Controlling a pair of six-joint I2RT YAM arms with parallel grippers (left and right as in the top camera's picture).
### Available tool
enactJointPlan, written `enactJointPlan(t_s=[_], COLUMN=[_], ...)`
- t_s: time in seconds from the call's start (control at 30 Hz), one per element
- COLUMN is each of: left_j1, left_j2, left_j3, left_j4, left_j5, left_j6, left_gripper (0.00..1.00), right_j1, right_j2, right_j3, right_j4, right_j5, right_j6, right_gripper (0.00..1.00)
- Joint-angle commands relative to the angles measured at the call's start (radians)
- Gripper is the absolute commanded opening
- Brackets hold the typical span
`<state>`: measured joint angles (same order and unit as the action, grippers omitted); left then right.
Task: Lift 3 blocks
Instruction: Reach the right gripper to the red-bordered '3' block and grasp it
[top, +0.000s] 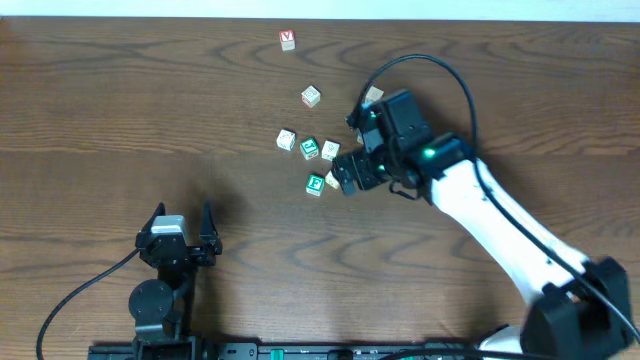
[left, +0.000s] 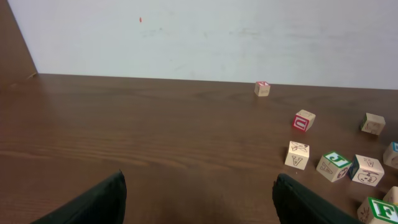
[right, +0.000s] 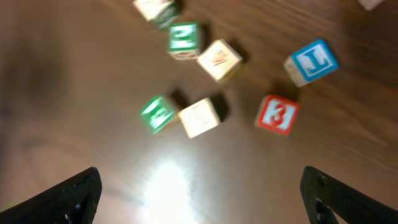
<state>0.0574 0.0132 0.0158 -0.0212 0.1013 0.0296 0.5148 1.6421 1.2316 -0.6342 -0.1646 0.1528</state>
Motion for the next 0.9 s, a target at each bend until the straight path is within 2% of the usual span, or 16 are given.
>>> enactJointPlan(t_s=[0.0, 0.17, 0.27, 0.33, 0.6, 0.73, 0.87], left_j1=[0.005, 0.005, 0.005, 0.005, 0.005, 0.005, 0.005], left_j2=[-0.002, -0.002, -0.002, -0.002, -0.002, -0.002, -0.002], left_j3=[-0.012, -0.012, -0.012, -0.012, -0.012, -0.012, -0.012], left_j4=[-0.041, -0.041, -0.041, -0.041, -0.041, -0.041, -0.041], left_j5=[0.020, 0.020, 0.020, 0.020, 0.020, 0.020, 0.020], left_j6=[0.000, 0.000, 0.000, 0.000, 0.000, 0.000, 0.000], left_gripper=[0.76, 0.76, 0.76, 0.76, 0.76, 0.76, 0.76], right_j1=[-0.003, -0.014, -0.014, -0.018, -0.054, -0.079, -0.091], right_j2=[0.076, 0.177, 0.224, 0.246, 0.303, 0.328, 0.341], right_j3=[0.018, 0.018, 0.018, 0.018, 0.018, 0.018, 0.018], right_j4=[0.057, 0.126, 0.158, 0.173, 0.208, 0.211, 0.214], right_j5=[0.138, 0.171, 0.219, 0.241, 0.243, 0.243, 0.242], right_j6=[0.102, 0.105, 0.120, 0.124, 0.124, 0.124, 0.122], right_gripper=[0.99, 0.99, 0.83, 0.78, 0.81, 0.67, 0.66])
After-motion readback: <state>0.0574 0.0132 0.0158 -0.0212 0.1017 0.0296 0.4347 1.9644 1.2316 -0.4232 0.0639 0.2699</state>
